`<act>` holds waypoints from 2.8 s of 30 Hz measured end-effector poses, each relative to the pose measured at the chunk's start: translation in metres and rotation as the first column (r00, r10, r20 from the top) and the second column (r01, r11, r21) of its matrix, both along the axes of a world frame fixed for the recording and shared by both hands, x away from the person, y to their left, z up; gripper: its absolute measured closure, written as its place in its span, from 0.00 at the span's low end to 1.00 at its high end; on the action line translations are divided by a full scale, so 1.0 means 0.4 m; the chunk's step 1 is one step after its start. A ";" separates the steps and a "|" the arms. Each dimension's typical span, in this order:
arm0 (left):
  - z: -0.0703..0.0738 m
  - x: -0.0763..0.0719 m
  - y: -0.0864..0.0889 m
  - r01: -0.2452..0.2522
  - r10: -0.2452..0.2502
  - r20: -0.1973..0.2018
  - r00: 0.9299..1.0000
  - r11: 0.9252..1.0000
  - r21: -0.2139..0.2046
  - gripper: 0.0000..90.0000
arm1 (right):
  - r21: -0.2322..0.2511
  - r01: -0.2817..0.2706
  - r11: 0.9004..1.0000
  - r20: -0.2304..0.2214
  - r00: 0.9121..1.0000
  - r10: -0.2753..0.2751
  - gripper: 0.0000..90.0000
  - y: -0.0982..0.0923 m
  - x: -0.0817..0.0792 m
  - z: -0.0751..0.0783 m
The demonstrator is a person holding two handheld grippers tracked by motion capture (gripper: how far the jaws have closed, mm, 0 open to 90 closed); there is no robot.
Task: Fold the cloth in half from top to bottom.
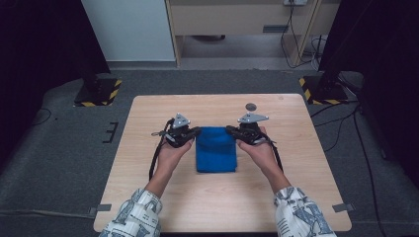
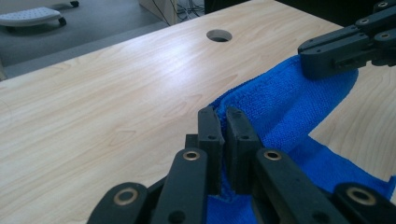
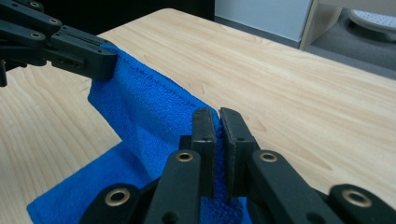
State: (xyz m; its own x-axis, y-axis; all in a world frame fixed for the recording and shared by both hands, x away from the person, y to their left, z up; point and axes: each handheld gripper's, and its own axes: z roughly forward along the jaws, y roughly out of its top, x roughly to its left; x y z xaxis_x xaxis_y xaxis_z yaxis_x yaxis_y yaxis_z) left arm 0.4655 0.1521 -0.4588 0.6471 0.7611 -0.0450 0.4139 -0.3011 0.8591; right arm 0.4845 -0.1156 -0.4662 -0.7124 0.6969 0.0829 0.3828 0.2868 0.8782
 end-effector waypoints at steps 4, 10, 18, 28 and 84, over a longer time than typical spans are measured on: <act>-0.011 -0.003 -0.001 0.000 0.000 -0.011 1.000 1.000 0.002 0.95 | 0.002 -0.002 1.000 -0.009 1.000 0.002 0.95 -0.003 -0.006 -0.011; -0.020 -0.005 0.003 -0.006 0.006 -0.019 1.000 1.000 -0.006 0.94 | 0.002 -0.007 1.000 -0.015 1.000 0.007 0.95 -0.002 -0.007 -0.019; -0.033 -0.017 0.011 -0.016 0.015 -0.033 0.999 1.000 -0.016 0.93 | -0.002 -0.014 1.000 -0.014 1.000 0.014 0.95 0.004 -0.016 -0.019; -0.052 -0.029 0.016 -0.012 0.011 -0.050 0.999 1.000 -0.024 0.92 | -0.002 -0.025 1.000 -0.023 0.999 0.025 0.95 0.005 -0.026 -0.030; -0.075 -0.039 0.148 -0.185 0.175 -0.103 0.979 0.977 -0.102 0.12 | -0.024 -0.118 0.993 -0.062 0.991 0.117 0.93 0.000 -0.125 -0.082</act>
